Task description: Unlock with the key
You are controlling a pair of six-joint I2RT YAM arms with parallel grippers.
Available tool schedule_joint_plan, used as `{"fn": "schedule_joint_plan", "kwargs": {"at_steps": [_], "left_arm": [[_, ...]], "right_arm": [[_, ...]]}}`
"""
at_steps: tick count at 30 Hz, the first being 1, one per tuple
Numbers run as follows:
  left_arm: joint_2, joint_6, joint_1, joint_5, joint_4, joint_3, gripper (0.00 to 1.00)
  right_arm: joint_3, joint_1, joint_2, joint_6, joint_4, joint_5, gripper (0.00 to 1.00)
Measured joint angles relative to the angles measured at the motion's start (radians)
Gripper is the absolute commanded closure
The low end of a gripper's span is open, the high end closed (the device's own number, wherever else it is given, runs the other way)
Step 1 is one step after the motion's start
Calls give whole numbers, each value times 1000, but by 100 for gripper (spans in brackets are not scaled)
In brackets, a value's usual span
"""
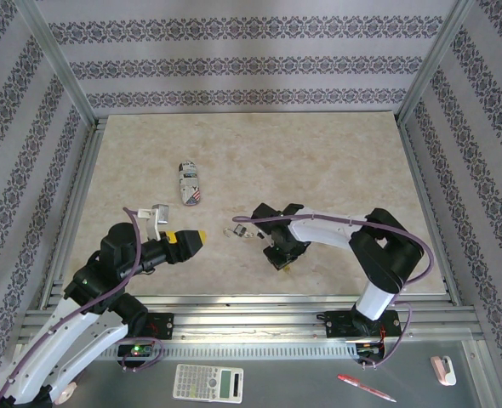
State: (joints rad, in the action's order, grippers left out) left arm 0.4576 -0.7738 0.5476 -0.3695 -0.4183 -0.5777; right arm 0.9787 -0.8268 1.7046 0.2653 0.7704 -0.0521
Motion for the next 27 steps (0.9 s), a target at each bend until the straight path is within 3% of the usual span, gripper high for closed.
{"fn": "schedule_joint_plan", "kwargs": {"at_steps": [12,25,27], "left_arm": [[63,0,0,-62,92,53,17],[150,-19,9,-129,406,171,16],[185,-21,9,-128,459,184,16]], "right_arm": [[-31,14,-42,69,-45,-8,100],[89,53,-291,197,-43,63,100],[114,59,-283,203,-27,61,80]]}}
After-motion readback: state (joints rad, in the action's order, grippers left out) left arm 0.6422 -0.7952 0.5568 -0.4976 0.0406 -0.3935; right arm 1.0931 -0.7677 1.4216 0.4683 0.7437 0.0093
